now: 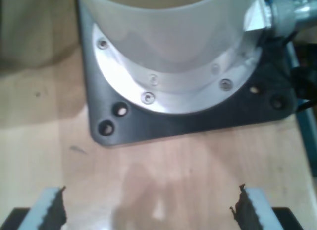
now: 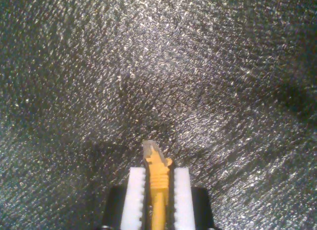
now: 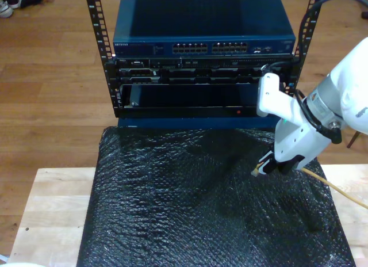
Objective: Grab the cable and plug it in
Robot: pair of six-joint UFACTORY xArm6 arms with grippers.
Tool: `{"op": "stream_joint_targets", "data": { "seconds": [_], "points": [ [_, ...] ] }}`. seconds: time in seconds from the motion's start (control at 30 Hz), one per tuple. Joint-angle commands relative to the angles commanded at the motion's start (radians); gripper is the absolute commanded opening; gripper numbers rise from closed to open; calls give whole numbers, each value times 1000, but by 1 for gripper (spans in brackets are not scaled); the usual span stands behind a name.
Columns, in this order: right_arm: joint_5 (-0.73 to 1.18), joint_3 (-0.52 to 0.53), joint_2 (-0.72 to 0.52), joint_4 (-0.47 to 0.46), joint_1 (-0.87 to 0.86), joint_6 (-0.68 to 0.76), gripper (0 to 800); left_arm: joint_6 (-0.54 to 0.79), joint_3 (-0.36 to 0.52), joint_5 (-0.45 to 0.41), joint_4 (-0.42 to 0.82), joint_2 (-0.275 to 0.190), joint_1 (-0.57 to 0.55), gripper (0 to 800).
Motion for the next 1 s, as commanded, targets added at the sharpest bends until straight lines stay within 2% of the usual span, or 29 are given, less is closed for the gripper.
{"op": "stream_joint_targets", "data": {
  "seconds": [0.17,0.5,1.0],
  "points": [
    [0,0,11,0,0,-3,0,74,5,-60,-3,75,6,800],
    [-11,-6,20,2,0,-8,0,144,15,-66,-23,98,6,800],
    [-135,-26,63,2,29,-48,0,146,15,-66,-26,101,8,800]
  ]
}}
